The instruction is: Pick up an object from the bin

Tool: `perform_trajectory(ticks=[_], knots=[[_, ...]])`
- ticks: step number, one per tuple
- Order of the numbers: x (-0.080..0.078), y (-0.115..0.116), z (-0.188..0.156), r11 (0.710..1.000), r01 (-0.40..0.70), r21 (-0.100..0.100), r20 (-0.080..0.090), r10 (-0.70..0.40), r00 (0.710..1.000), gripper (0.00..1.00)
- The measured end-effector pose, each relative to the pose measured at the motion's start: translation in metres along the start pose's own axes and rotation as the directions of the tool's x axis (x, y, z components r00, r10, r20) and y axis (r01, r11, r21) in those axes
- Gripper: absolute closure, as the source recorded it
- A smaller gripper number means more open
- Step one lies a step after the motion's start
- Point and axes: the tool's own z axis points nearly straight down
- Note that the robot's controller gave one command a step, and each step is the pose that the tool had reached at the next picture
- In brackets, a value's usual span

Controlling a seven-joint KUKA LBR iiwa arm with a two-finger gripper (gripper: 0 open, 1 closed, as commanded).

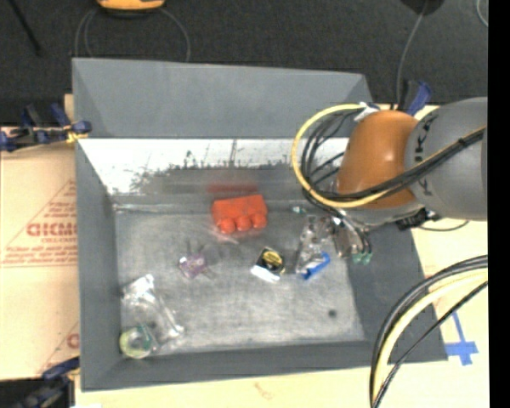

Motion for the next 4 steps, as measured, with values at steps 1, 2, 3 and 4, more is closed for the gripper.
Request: perform_trajectory(ticks=[1, 2, 3, 4], knots=[[0.0, 0.0, 0.0, 1.0, 0.001, 0.0, 0.0, -0.001, 1.0, 0.0], [0.002, 0.0, 0.023, 0.993, 0.117, 0.001, 0.008, -0.117, 0.993, 0.0], [0.001, 0.0, 0.021, 0.993, 0.119, 0.002, 0.012, -0.119, 0.993, 1.0], [0.003, -0.001, 0.024, 0.993, 0.12, 0.001, 0.006, -0.12, 0.993, 0.0]])
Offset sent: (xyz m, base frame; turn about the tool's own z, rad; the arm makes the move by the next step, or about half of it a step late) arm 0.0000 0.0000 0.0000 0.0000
